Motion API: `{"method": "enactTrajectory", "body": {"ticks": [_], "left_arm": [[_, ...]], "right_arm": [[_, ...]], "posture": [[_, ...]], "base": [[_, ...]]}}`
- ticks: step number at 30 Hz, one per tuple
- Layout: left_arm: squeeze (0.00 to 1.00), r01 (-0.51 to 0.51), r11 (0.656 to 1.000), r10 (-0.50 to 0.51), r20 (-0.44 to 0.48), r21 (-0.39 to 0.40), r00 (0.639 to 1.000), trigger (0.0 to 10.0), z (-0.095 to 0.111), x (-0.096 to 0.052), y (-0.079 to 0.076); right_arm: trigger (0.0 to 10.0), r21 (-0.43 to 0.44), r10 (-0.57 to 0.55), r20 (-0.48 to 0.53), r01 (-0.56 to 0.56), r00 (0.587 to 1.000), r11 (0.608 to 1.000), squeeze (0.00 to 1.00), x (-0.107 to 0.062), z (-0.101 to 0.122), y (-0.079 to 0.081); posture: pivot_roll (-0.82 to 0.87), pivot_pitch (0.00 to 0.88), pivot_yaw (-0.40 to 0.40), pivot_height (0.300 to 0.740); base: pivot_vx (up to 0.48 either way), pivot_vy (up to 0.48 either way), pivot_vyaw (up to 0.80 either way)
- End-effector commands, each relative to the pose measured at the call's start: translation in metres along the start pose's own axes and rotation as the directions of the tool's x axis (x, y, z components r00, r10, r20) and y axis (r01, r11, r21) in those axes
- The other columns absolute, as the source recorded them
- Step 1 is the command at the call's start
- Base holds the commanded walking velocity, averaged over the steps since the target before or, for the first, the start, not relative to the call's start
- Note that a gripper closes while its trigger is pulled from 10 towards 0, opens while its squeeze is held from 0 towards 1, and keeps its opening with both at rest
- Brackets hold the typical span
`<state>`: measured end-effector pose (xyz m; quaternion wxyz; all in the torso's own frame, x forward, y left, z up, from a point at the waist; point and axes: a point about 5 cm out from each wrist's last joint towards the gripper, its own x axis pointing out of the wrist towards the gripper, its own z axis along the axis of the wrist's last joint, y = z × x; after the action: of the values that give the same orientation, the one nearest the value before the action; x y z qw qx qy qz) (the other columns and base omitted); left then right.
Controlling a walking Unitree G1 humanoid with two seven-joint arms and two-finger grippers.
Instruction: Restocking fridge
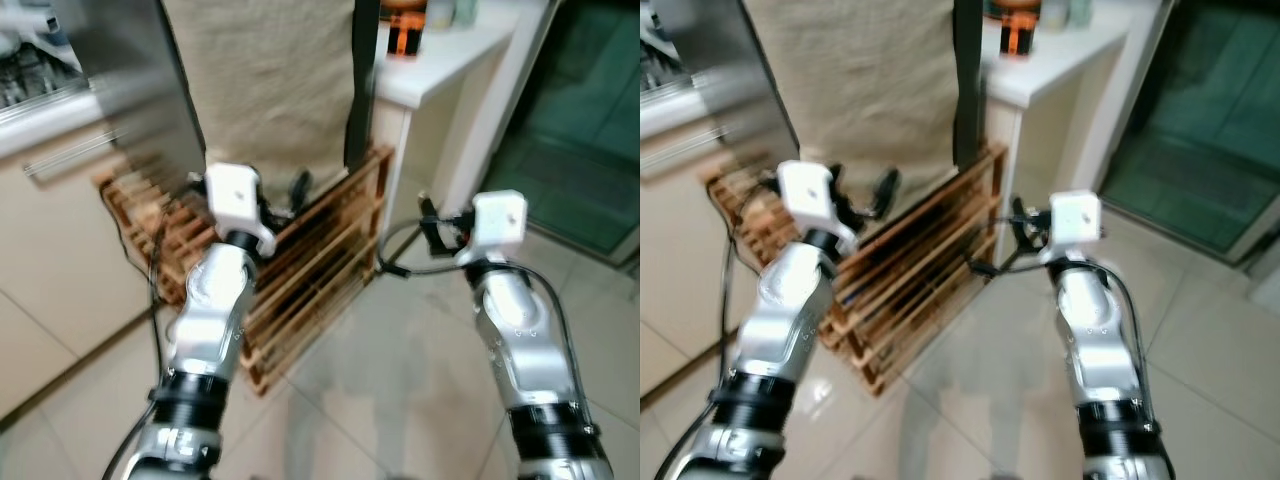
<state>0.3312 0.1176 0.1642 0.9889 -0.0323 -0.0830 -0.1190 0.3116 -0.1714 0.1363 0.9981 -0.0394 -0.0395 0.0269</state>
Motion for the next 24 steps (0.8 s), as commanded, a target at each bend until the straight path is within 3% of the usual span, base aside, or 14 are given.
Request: {"method": "enactTrajectory", "body": {"ticks": [1,5,12,15,20,22,24], "left_arm": [[0.00,-0.070,0.997,0.070,-0.033,0.023,0.997,10.0,-0.003,0.000,0.019],[0.00,-0.122,0.993,0.122,-0.111,0.004,0.986,10.0,-0.018,-0.007,0.030],[0.00,-0.128,0.991,0.130,-0.136,0.023,0.982,10.0,-0.021,-0.006,0.027],[0.00,-0.113,0.992,0.119,-0.126,0.052,0.985,10.0,-0.019,-0.005,0.025],[0.00,-0.117,0.991,0.122,-0.099,0.058,0.988,10.0,-0.015,-0.007,0.026],[0.00,-0.113,0.992,0.117,-0.076,0.053,0.990,10.0,-0.012,-0.012,0.030],[0.00,-0.087,0.994,0.091,-0.063,0.067,0.994,10.0,-0.012,-0.030,0.036]], "right_arm": [[10.0,0.044,0.011,0.021,-0.012,1.000,0.999,0.00,0.003,0.003,0.009],[10.0,0.119,-0.037,-0.001,0.037,0.999,0.992,0.00,-0.001,-0.004,0.004],[10.0,0.110,-0.055,-0.021,0.057,0.998,0.992,0.00,-0.005,-0.011,0.000],[10.0,0.100,-0.051,0.003,0.051,0.999,0.994,0.00,-0.001,-0.006,0.001],[10.0,0.092,-0.061,0.025,0.059,0.998,0.994,0.00,-0.001,-0.001,0.002],[10.0,0.088,-0.064,0.034,0.061,0.997,0.994,0.00,-0.007,0.000,0.000],[10.0,0.064,-0.059,0.036,0.056,0.998,0.996,0.00,-0.025,-0.003,-0.004]], "posture": [[-0.13,0.000,0.049,0.740],[-0.13,0.000,0.053,0.740],[-0.12,0.000,0.051,0.740],[-0.12,0.000,0.058,0.740],[-0.12,0.000,0.068,0.740],[-0.12,0.000,0.067,0.740],[-0.11,0.000,0.060,0.740]], "base": [[0.000,0.480,-0.79],[0.000,0.480,-0.79],[0.000,0.480,-0.79],[0.000,0.480,0.00],[0.000,0.000,0.00],[0.000,0.000,0.00],[0.000,0.000,0.00]]}}
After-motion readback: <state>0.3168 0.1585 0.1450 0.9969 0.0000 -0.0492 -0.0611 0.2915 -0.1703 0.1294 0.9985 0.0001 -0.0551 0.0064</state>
